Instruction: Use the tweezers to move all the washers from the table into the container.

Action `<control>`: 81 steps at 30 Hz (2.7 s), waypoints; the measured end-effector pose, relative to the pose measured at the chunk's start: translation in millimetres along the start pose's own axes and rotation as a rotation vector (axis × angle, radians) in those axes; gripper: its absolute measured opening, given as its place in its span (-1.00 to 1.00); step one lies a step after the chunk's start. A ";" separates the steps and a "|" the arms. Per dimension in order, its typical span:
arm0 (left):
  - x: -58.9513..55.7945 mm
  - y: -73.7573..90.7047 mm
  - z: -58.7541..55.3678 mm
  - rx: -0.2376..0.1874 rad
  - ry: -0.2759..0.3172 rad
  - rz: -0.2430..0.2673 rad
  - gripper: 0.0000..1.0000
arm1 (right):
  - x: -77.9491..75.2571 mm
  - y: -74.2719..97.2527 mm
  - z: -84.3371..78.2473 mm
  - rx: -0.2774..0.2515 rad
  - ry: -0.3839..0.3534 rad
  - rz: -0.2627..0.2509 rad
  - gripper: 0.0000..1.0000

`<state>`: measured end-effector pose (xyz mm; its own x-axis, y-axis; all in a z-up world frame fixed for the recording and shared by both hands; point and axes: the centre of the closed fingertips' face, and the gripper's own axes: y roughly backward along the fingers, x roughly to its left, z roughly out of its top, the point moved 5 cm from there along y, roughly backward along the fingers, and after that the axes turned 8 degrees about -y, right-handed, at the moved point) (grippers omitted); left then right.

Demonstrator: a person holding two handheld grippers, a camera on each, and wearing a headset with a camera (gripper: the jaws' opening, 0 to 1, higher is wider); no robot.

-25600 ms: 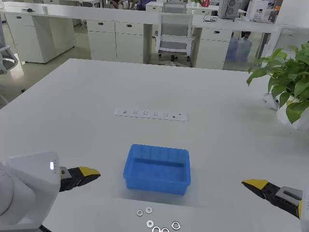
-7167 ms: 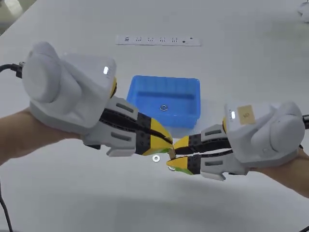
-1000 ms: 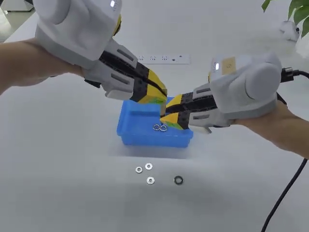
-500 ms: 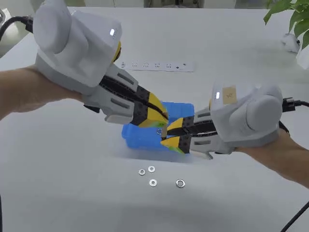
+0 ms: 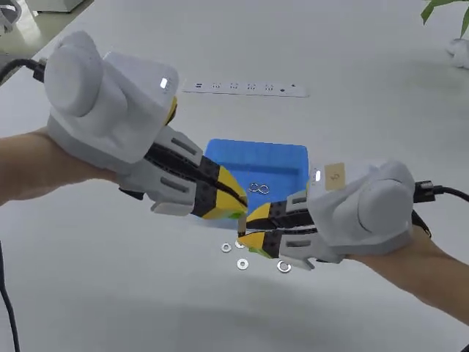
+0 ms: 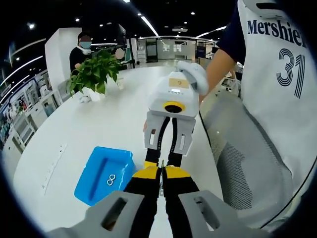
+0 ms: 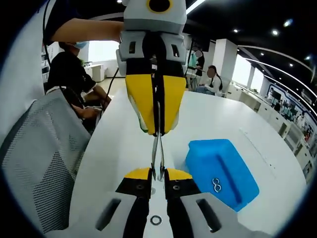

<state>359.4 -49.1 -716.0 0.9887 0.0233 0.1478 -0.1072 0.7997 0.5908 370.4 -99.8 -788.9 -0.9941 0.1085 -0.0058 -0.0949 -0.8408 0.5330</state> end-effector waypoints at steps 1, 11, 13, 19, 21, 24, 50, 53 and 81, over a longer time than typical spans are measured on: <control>-0.9 -0.8 -1.8 0.000 -0.001 0.009 -0.88 | 1.1 -1.0 -1.5 0.002 -0.002 -0.003 -0.77; -4.7 -10.9 -14.5 -0.020 0.030 0.023 -0.88 | 4.9 -3.8 -22.7 0.036 -0.049 -0.035 -0.77; -6.2 -12.3 -15.5 -0.022 0.029 0.017 -0.88 | 6.4 -4.3 -24.9 0.036 -0.061 -0.021 -0.77; -6.8 -13.6 -19.4 -0.021 0.033 0.009 -0.88 | 8.4 -6.1 -27.4 0.035 -0.067 -0.013 -0.76; -6.8 -14.0 -20.9 -0.023 0.038 0.007 -0.88 | 8.2 -7.3 -28.4 0.036 -0.069 -0.012 -0.76; -8.2 -16.6 -25.6 -0.015 0.039 0.003 -0.88 | 8.4 -8.2 -28.8 0.035 -0.073 -0.009 -0.76; -9.8 -25.0 -33.8 -0.039 0.073 -0.006 -0.88 | 7.7 -11.6 -37.8 0.056 -0.104 -0.003 -0.75; -8.8 -24.4 -34.1 -0.041 0.079 -0.005 -0.88 | 7.4 -11.7 -37.5 0.056 -0.106 -0.003 -0.75; -9.7 -18.4 -30.4 -0.024 0.079 -0.030 -0.88 | 10.9 -12.6 -29.5 0.043 -0.061 0.044 -0.80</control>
<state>355.0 -45.7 -752.5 0.9967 0.0458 0.0667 -0.0760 0.8146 0.5750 359.2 -103.8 -820.6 -0.9921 0.1049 0.0693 -0.0473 -0.8220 0.5675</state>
